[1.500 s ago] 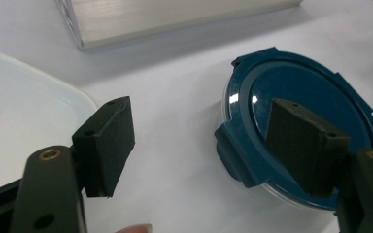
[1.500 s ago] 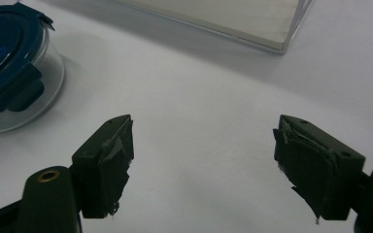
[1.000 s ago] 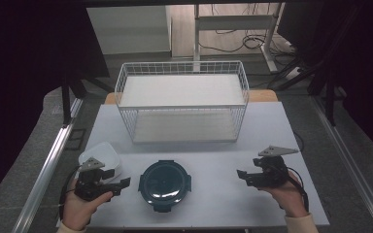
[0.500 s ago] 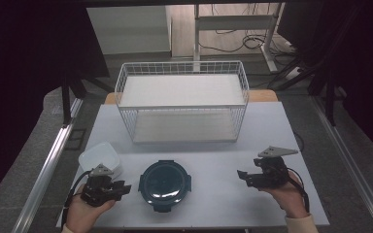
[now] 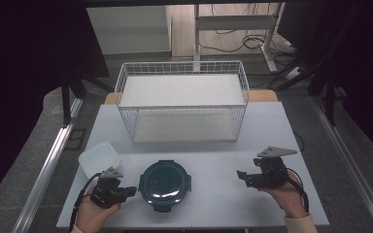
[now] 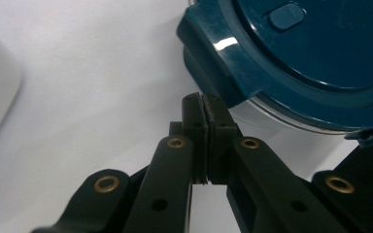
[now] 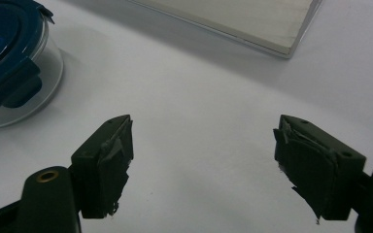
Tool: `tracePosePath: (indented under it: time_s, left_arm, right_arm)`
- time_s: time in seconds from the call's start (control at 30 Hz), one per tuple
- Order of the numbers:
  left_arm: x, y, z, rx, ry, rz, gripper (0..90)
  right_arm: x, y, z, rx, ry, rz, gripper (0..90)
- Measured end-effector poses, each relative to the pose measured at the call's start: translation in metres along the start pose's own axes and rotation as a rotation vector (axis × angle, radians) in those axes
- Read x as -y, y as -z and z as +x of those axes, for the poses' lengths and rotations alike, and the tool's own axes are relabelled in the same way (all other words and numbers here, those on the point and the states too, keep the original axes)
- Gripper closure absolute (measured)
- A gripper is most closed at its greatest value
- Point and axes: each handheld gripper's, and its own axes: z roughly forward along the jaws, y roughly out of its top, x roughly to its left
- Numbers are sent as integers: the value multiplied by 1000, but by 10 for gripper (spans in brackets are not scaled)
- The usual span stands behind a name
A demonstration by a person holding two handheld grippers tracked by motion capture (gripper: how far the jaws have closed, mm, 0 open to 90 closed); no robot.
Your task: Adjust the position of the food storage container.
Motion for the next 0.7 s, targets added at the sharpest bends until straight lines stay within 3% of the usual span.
tracePosePath:
  time_s: [0.33,0.47,0.7]
  left_arm:
    - [-1,-3,-3,-20,5,-25,900]
    - [-1,-2,-3,-10,21,-31,900]
    - [-2,-2,-6,-23,17,-21,900]
  right_arm:
    - [0,-1,-1,0,4,1,214]
    - [0,-1,-1,0,4,0,214]
    - [0,-2,0,-1,4,3,214]
